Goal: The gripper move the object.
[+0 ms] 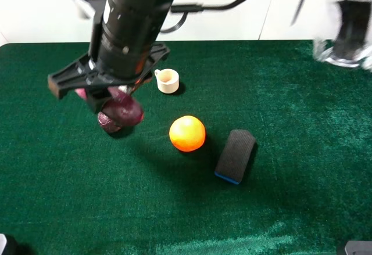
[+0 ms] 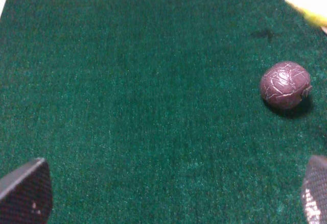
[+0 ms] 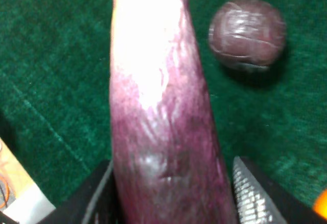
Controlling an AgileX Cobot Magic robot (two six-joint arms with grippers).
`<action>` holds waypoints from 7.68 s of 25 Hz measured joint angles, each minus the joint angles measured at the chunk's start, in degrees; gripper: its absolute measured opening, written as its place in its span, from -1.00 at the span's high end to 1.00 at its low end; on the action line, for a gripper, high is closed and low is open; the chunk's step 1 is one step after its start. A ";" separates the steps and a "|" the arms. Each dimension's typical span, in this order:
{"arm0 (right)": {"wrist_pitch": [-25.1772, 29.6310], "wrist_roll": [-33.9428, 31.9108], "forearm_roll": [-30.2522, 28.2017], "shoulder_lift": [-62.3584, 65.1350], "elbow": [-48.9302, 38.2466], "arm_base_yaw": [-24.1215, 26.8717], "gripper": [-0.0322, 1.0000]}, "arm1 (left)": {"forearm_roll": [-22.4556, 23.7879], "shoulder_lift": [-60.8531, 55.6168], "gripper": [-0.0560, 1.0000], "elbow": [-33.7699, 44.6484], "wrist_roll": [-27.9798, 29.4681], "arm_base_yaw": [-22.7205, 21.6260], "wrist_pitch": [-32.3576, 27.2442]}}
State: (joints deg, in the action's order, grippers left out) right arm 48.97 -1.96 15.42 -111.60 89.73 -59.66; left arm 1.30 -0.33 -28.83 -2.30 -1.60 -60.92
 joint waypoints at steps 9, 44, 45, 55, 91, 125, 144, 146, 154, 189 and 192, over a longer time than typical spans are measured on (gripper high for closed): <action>-5.25 1.55 0.62 -4.35 0.31 -3.52 0.24 | 0.00 0.00 -0.98 0.00 0.00 0.00 0.00; -11.24 9.12 -1.23 -25.48 11.34 -7.32 0.24 | 0.00 0.00 -0.98 0.00 0.00 0.00 0.00; -11.19 9.12 -1.41 -25.59 11.34 -7.32 0.24 | 0.00 0.00 -0.98 0.00 0.00 0.00 0.00; -11.19 9.12 -2.24 -25.64 11.34 -7.32 0.24 | 0.00 0.00 -0.98 0.00 0.00 0.00 0.00; -4.11 7.42 -3.30 -19.05 11.34 -7.32 -0.41 | 0.00 0.00 -0.98 0.00 0.00 0.00 0.00; 20.59 2.98 -13.50 20.00 -3.90 4.65 -0.41 | 0.00 0.00 -0.98 0.00 0.00 0.00 0.00; 20.81 -4.38 -20.33 57.80 -28.03 4.65 -0.41 | 0.00 0.00 -0.98 0.00 0.00 0.00 0.00; 20.81 -4.81 -20.33 61.16 -29.93 4.65 -0.41 | 0.00 0.00 -0.98 0.00 0.00 0.00 0.00; 20.88 -6.27 -20.43 72.91 -37.24 4.77 -0.41 | 0.00 0.00 -0.98 0.00 0.00 0.00 0.00; 10.01 -3.42 -18.43 112.00 -60.56 56.62 -0.41 | 0.00 0.00 -0.98 0.00 0.00 0.00 0.00; 9.94 -3.42 -18.13 112.00 -61.13 57.54 -0.41 | 0.00 0.00 -0.98 0.00 0.00 0.00 0.00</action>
State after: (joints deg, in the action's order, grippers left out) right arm 58.91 -5.38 -2.71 0.40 28.61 -2.12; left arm 1.30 -0.33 -28.83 -2.30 -1.60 -60.92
